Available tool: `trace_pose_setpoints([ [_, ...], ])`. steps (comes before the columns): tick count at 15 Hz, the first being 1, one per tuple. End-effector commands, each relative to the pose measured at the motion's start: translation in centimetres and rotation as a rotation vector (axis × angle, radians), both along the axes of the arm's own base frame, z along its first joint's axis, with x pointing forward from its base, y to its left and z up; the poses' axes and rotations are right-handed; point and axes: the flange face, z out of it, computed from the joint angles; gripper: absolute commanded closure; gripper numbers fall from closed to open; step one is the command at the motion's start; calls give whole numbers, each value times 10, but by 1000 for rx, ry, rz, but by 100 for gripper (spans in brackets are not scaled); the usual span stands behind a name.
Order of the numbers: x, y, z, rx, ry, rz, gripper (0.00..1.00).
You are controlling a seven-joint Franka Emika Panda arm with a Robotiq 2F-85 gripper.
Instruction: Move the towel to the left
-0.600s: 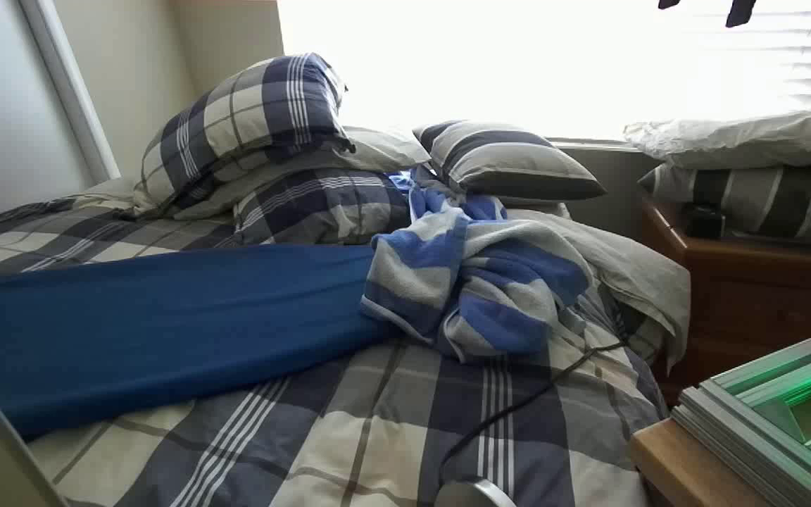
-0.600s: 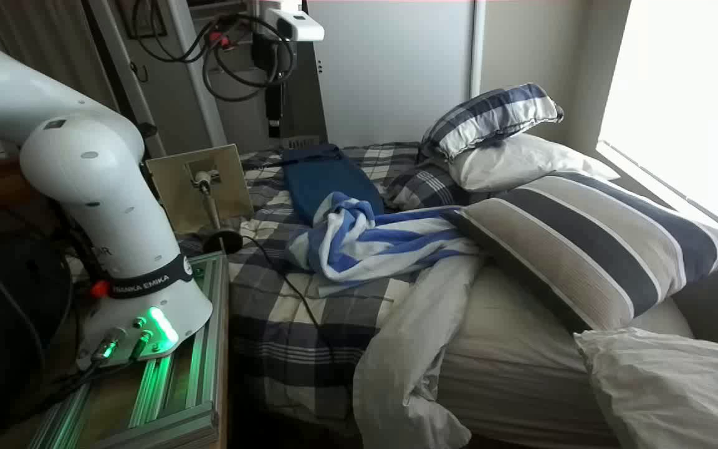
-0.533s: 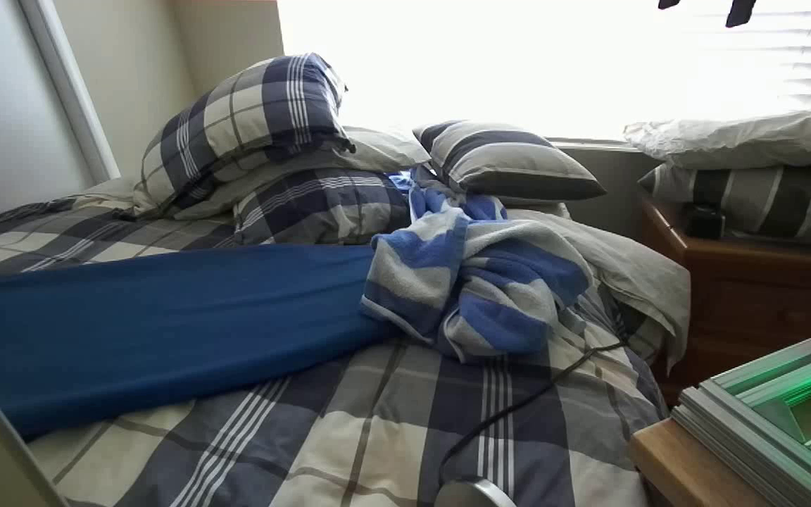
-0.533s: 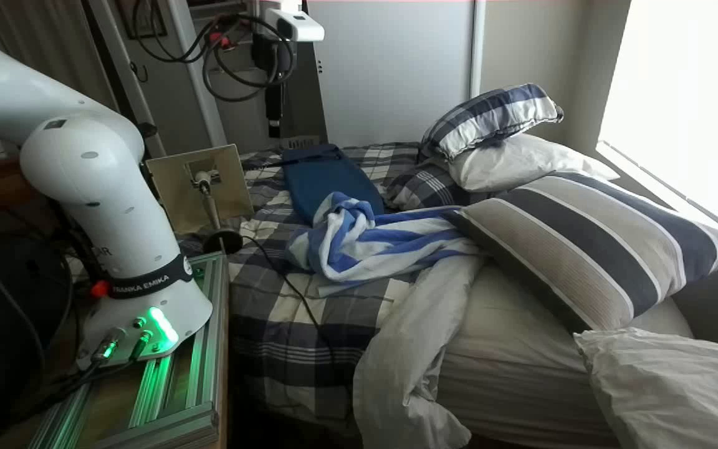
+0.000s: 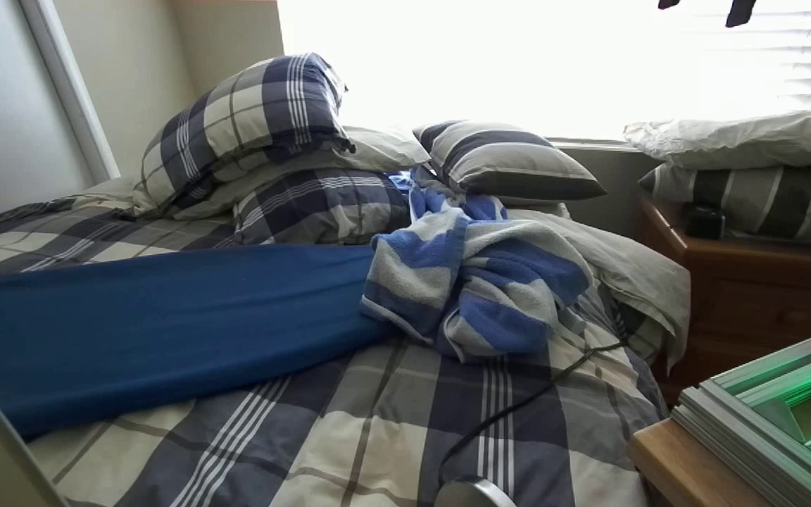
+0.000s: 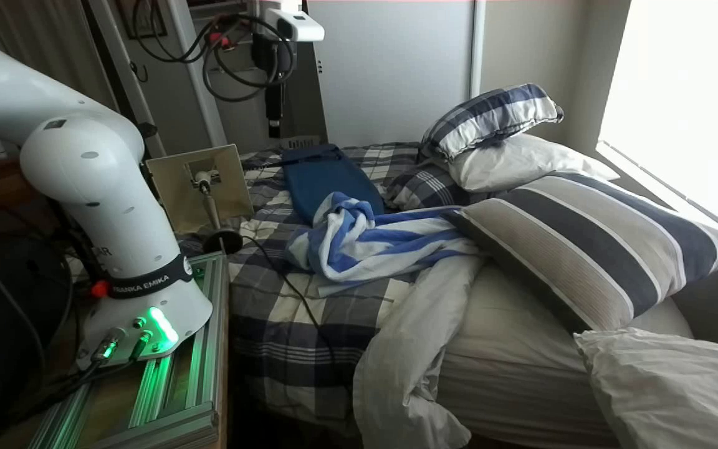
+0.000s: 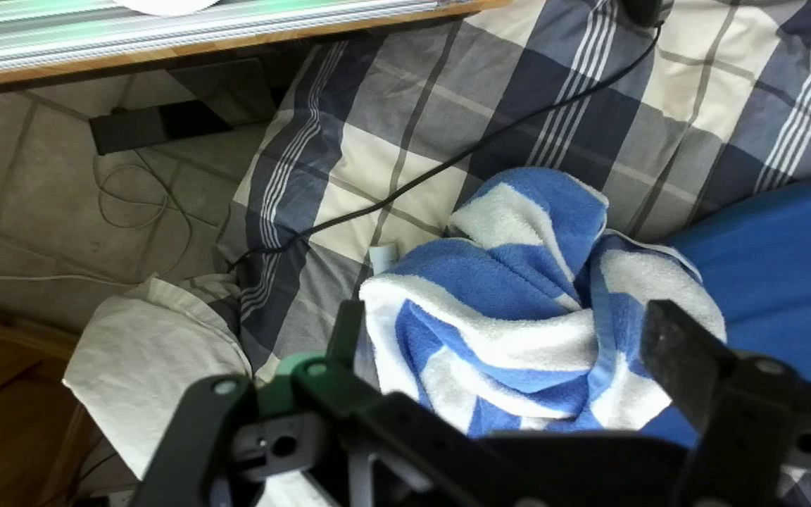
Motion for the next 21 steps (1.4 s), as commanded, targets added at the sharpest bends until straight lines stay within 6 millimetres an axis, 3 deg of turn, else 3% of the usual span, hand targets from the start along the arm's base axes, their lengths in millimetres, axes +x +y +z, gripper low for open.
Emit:
trace_pose_setpoints([
  [1, 0, 0, 0, 0, 1, 0, 0],
  [4, 0, 0, 0, 0, 1, 0, 0],
  [8, 43, 6, -13, 2, -69, -6, 0],
  [10, 70, 11, -31, -2, -107, -2, 0],
  [21, 210, 13, -203, -62, -309, -38, 0],
])
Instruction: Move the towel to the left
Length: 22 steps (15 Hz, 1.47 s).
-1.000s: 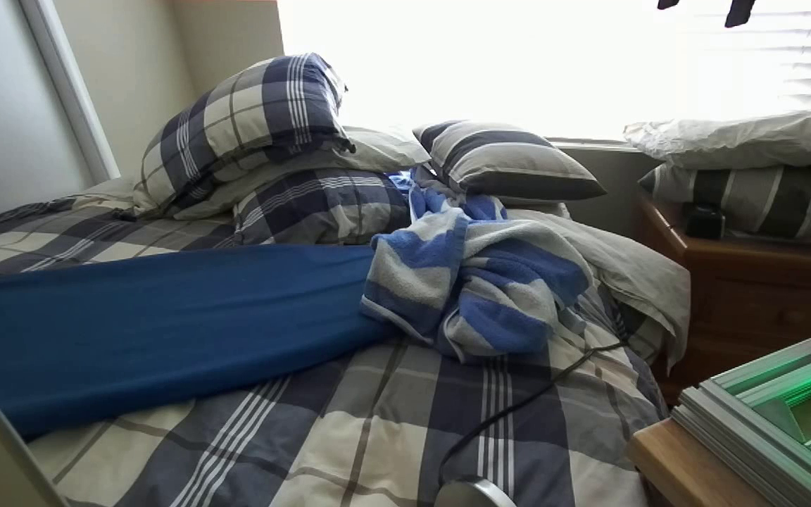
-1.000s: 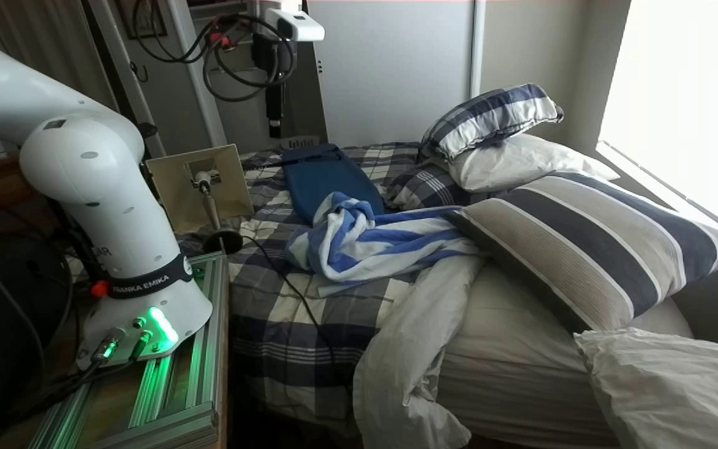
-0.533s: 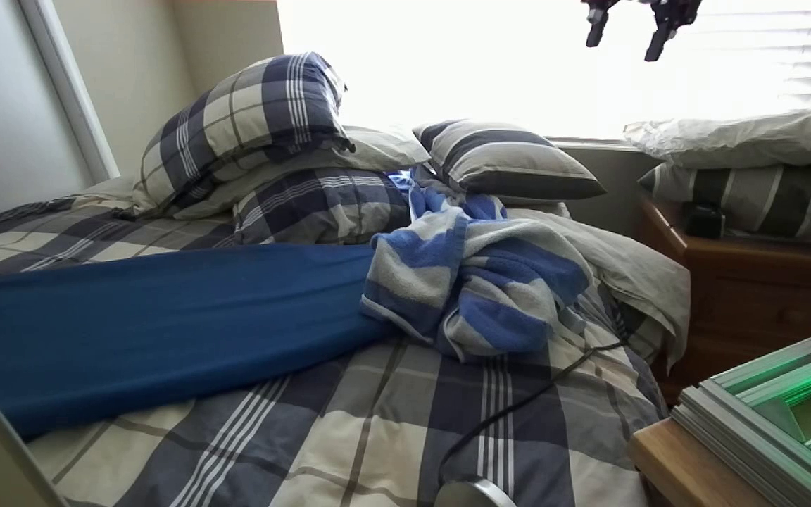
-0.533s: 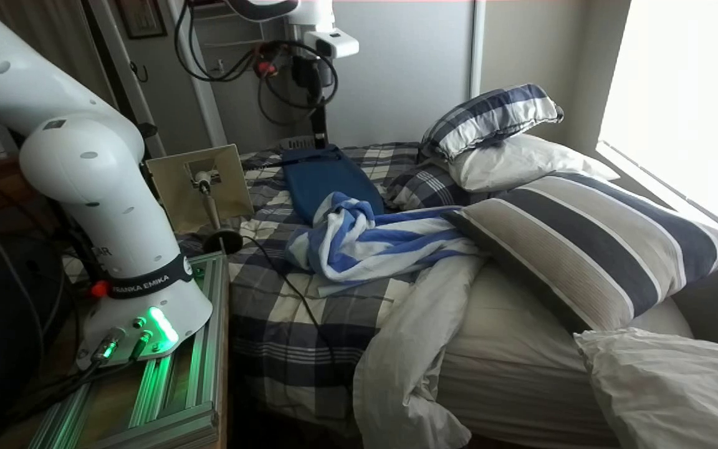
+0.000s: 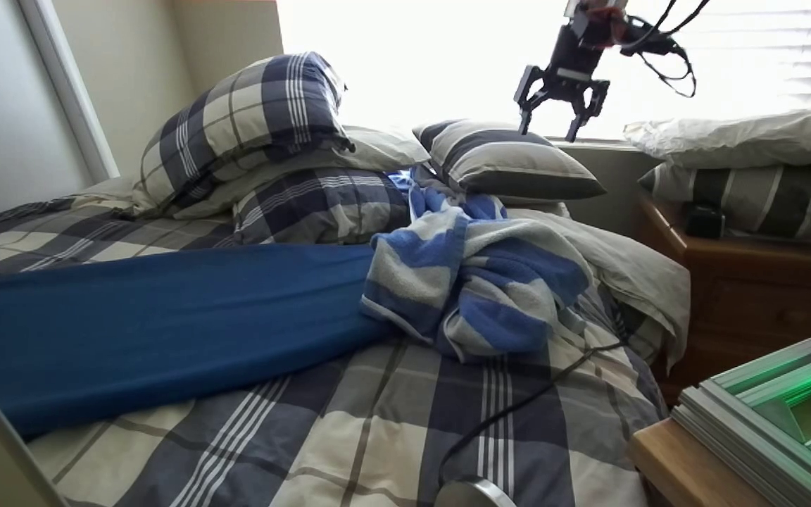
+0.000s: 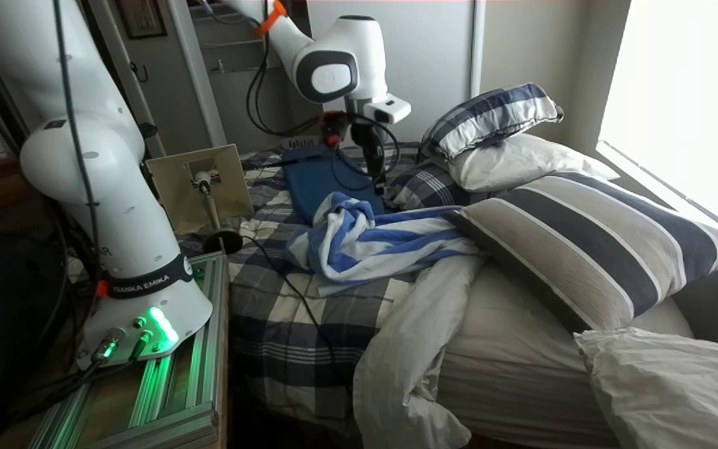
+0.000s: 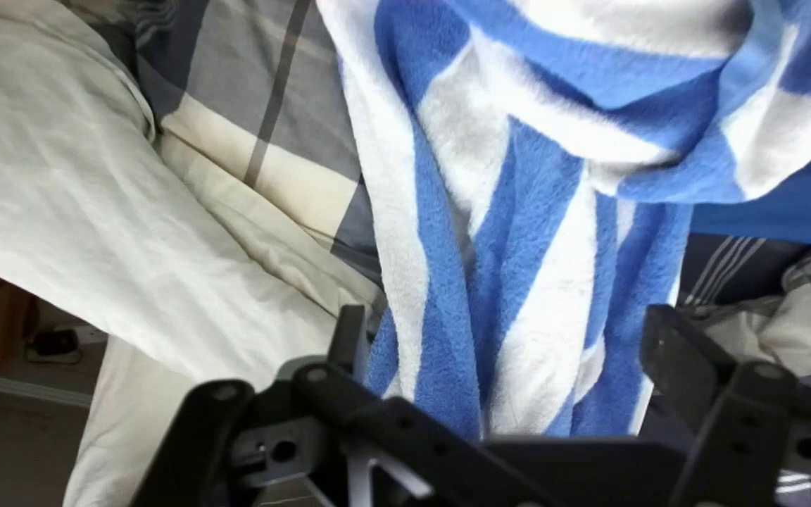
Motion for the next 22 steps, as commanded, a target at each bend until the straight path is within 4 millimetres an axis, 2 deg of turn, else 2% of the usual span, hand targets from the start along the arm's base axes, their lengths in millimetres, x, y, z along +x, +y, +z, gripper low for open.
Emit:
trace_pose_setpoints([
  [1, 55, 2, -54, -9, -70, 16, 0],
  [3, 77, 6, -82, -9, -117, 40, 0],
  [5, 94, 12, -96, -7, -130, 83, 0],
  [6, 70, 7, -83, -12, -108, 43, 0],
  [9, 88, 13, -100, -7, -109, 66, 0],
  [17, 92, 14, -98, -5, -117, 68, 0],
  [22, 124, -3, -142, -59, -140, 12, 0],
])
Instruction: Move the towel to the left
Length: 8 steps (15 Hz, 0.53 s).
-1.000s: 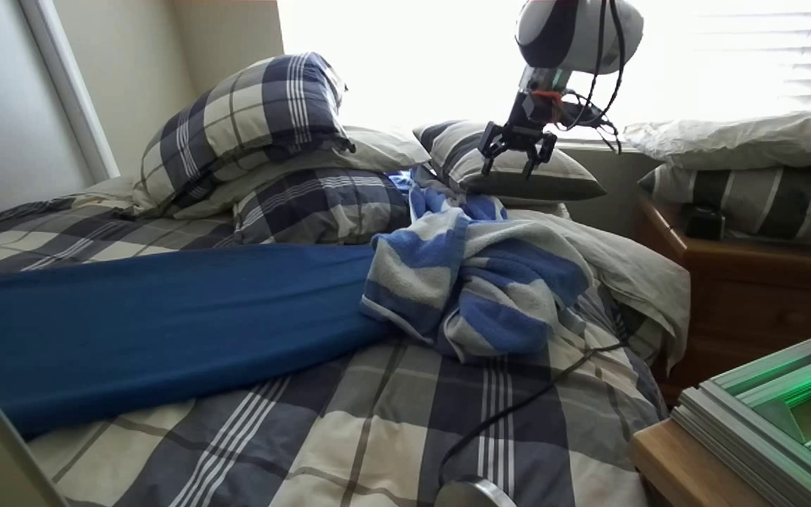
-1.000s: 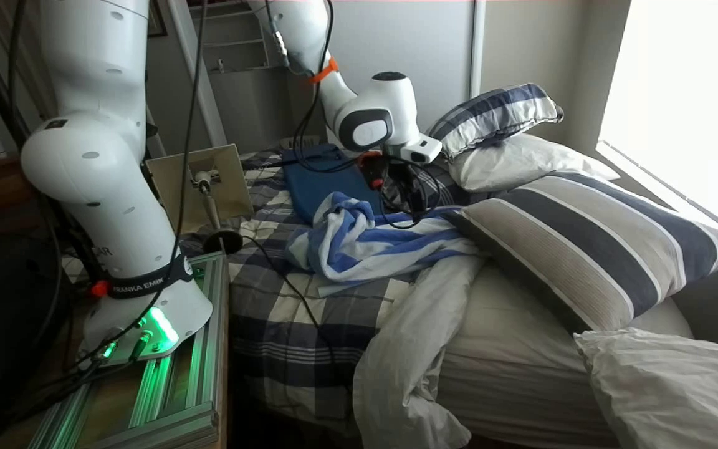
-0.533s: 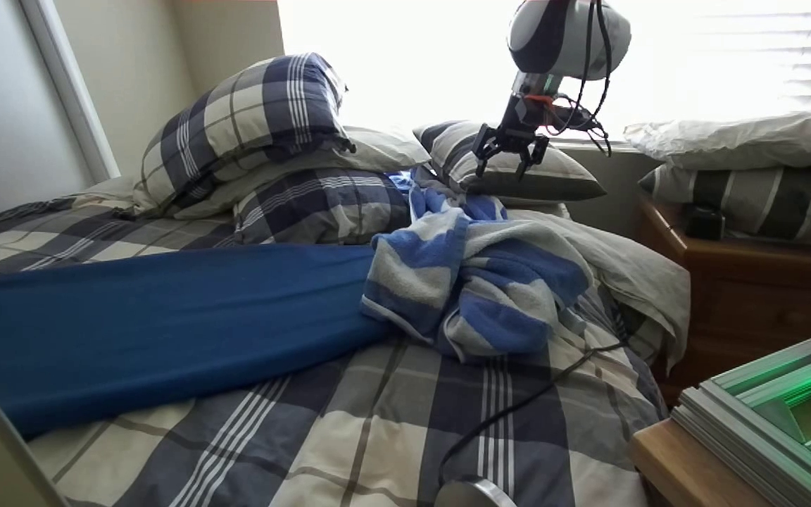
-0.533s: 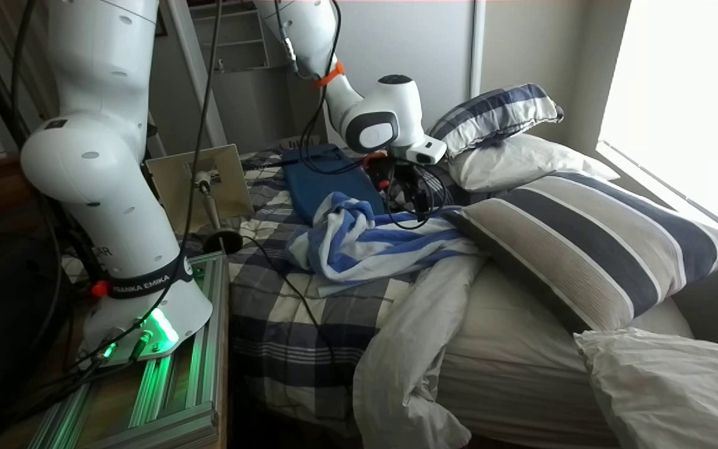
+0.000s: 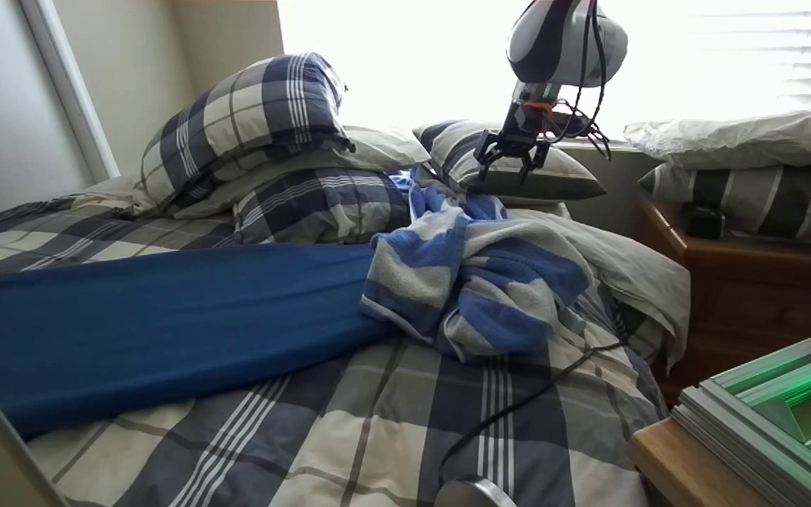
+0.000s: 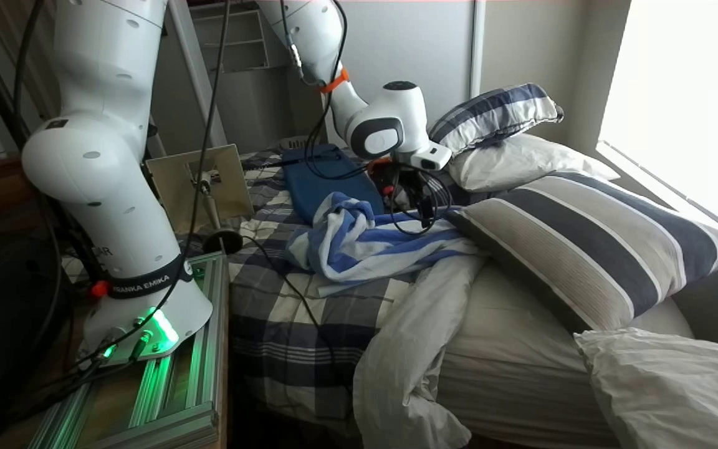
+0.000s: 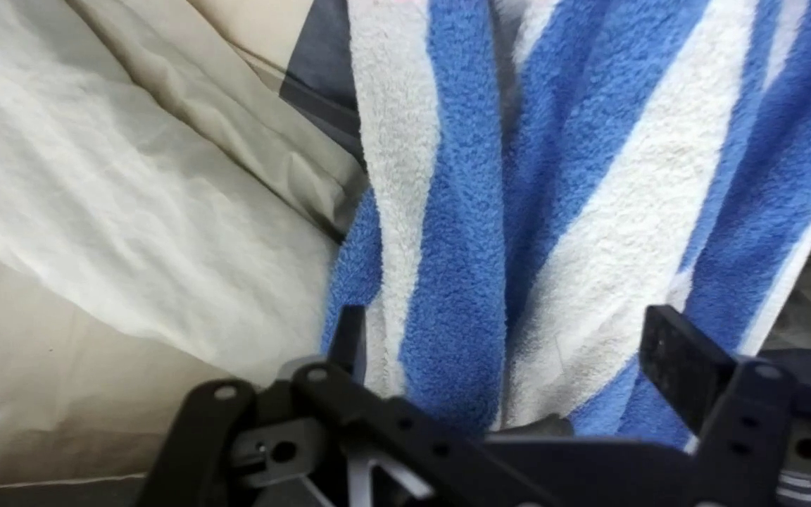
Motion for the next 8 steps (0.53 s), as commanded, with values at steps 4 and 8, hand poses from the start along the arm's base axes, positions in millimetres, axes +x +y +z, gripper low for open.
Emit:
trace_pose_setpoints([
  [4, 52, -9, -63, -46, -61, -66, 0],
  [8, 71, 2, -93, -56, -126, -62, 0],
])
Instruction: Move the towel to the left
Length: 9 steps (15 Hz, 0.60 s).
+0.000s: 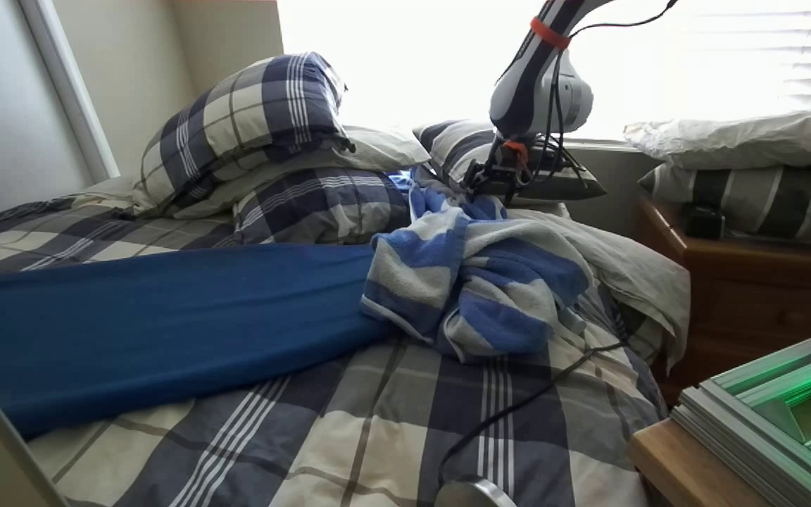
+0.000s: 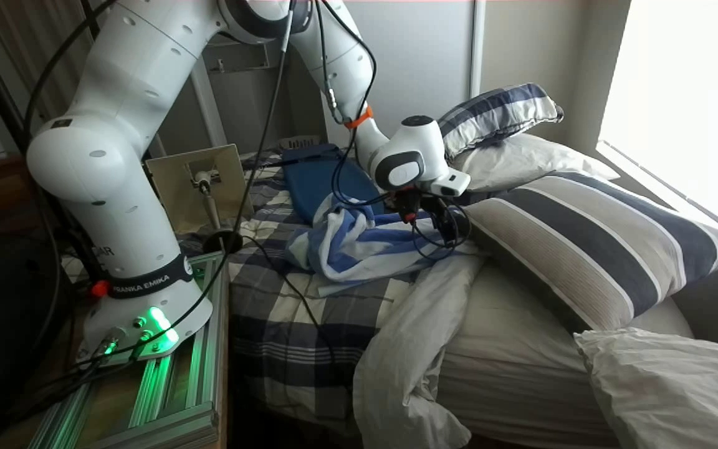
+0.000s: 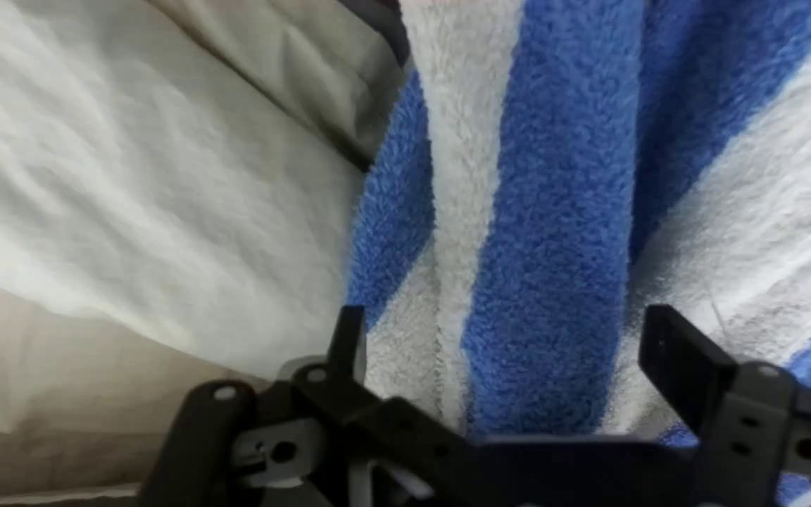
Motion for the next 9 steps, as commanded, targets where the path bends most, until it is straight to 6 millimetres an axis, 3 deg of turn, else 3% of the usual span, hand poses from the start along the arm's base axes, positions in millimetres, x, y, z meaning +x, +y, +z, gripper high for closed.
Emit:
trace_pose_setpoints([
  [1, 25, 11, -27, -31, -87, 8, 0],
  [3, 31, 15, -38, -53, -126, 18, 0],
  [4, 33, 17, -44, -63, -135, 26, 25],
  [6, 33, 22, -52, -72, -131, 28, 32],
  [9, 29, 31, -49, -78, -103, 15, 54],
])
